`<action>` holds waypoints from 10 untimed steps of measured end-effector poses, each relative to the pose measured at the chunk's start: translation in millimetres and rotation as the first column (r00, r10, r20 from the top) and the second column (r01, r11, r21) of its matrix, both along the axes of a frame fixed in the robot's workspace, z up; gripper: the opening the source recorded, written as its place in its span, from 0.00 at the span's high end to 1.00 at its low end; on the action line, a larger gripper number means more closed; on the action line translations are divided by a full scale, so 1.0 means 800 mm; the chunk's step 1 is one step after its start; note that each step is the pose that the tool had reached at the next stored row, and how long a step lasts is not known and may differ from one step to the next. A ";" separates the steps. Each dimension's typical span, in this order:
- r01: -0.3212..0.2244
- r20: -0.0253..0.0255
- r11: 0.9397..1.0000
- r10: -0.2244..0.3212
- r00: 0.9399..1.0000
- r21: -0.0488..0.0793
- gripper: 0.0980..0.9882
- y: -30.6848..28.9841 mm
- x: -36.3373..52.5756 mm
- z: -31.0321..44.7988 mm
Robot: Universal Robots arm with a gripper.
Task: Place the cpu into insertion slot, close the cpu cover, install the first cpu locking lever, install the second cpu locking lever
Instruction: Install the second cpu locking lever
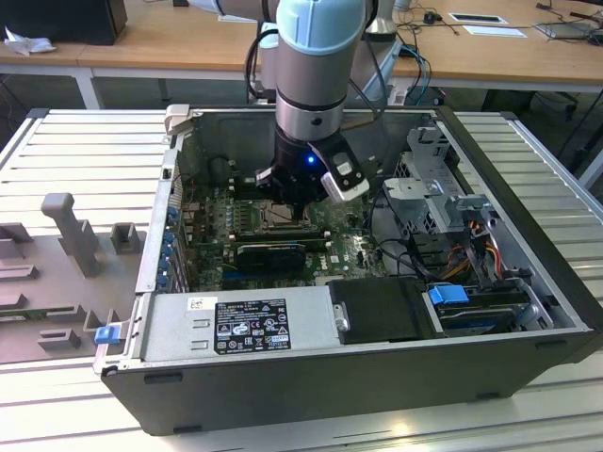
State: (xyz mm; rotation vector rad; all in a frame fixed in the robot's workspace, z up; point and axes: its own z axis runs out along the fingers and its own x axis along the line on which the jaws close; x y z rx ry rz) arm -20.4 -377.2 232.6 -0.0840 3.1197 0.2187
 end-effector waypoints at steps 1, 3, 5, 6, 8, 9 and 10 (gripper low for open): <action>0.000 0.000 1.000 0.000 1.000 0.000 0.99 -0.0015 -0.001 0.0000; 0.000 0.000 1.000 0.000 1.000 0.000 0.99 -0.0032 -0.006 -0.0002; -0.001 0.000 1.000 0.001 1.000 0.000 0.99 -0.0037 -0.018 -0.0007; 0.000 0.000 1.000 0.000 1.000 0.001 0.99 -0.0037 -0.025 -0.0017; -0.001 0.000 1.000 0.001 1.000 0.001 0.99 -0.0039 -0.032 -0.0041; -0.001 0.000 1.000 0.001 1.000 0.000 0.99 -0.0039 -0.034 -0.0058; -0.001 0.000 1.000 0.001 1.000 0.001 0.99 -0.0039 -0.036 -0.0097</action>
